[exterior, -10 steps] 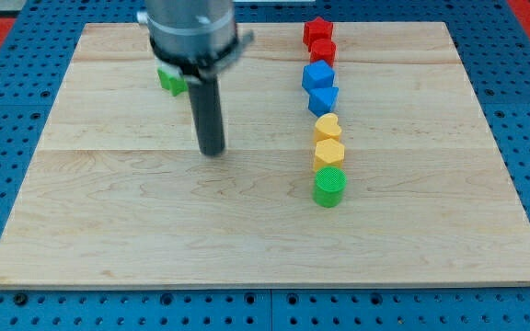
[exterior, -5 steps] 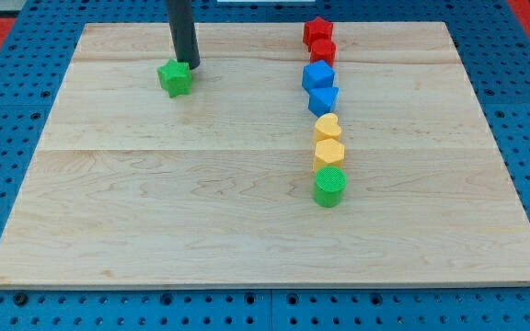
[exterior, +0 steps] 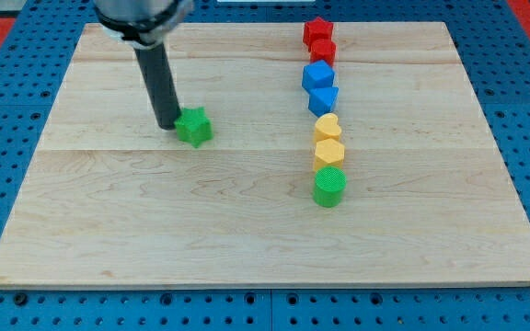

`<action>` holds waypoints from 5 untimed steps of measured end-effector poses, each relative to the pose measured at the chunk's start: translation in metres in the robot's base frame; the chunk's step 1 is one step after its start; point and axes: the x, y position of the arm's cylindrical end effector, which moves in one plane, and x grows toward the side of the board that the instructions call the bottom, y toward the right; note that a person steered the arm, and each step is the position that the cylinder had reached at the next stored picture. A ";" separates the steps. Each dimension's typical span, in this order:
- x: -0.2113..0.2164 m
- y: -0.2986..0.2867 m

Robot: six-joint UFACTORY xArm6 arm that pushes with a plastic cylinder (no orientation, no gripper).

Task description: Push the green star towards the center of the board

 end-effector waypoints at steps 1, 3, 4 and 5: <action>-0.009 0.007; -0.029 0.029; -0.004 0.031; 0.020 0.037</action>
